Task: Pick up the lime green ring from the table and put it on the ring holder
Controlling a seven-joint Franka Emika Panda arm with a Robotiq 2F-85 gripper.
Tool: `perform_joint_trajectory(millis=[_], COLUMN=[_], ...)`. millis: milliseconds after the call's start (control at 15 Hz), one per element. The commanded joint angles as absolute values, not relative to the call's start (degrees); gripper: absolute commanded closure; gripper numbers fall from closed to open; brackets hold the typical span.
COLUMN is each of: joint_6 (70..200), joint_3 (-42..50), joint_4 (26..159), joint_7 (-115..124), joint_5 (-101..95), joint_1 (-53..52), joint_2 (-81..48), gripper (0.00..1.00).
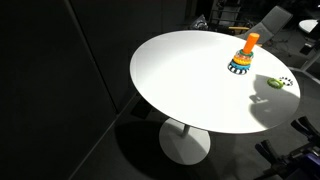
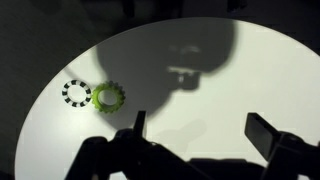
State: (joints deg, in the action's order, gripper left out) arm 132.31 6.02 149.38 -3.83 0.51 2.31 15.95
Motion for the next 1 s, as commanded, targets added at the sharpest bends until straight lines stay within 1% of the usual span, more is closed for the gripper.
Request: perform_joint_trajectory(millis=[0,333,400,933], joint_6=[135.5,137.9,137.7,137.9], joint_3=[7.0,7.5,6.8,6.9], joint_4=[146.5,144.5,146.3,145.3], joint_7=[-5.8,-6.0,-4.6,-4.6], joint_5=[1.3,1.5,0.7,0.7], joint_1=[3.5,4.5,4.3,4.6], joint_2=[10.9,7.2,8.7,7.5], gripper=[0.00,0.00,0.00,0.00])
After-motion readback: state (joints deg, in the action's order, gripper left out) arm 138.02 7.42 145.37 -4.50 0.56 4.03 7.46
